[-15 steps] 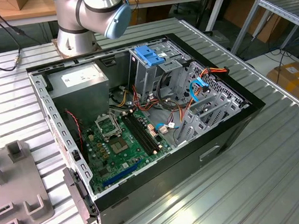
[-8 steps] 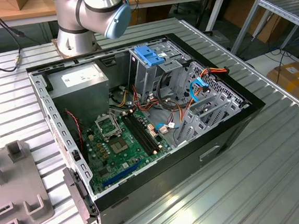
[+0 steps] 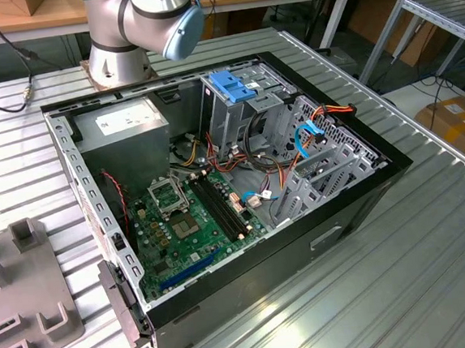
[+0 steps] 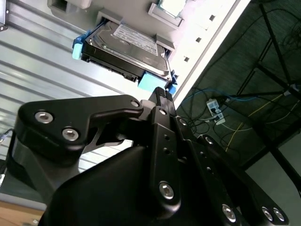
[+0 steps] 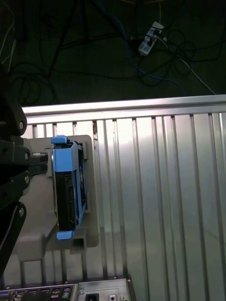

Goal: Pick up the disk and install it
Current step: 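Reach for the disk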

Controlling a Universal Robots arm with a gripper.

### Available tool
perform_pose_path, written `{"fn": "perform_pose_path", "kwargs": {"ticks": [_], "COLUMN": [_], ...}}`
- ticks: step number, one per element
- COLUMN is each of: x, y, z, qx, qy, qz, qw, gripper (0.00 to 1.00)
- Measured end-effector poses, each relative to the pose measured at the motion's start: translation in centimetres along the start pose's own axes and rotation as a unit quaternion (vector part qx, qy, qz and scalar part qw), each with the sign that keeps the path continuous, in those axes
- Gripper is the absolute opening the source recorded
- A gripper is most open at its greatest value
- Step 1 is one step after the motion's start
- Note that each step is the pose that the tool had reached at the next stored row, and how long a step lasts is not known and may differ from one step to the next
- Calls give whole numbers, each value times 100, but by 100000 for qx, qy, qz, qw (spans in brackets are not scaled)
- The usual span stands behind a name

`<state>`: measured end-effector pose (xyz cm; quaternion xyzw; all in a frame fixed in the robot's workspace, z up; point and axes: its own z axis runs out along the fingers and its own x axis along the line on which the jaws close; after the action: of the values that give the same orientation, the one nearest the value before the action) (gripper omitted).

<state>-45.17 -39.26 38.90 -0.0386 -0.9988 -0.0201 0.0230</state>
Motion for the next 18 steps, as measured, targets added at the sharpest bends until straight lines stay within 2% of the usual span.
{"fn": "perform_pose_path", "kwargs": {"ticks": [4,9,12,16,18], "x": [-25,-29,-30,-25,-28], "y": [6,5,4,73,74], "z": [34,138,147,175,225], "qx": [0,24,54,54,65], "qy": [1,88,102,99,138], "qz": [1,9,9,12,9], "qw": [100000,100000,100000,100000,100000], "gripper": [11,11,11,11,11]}}
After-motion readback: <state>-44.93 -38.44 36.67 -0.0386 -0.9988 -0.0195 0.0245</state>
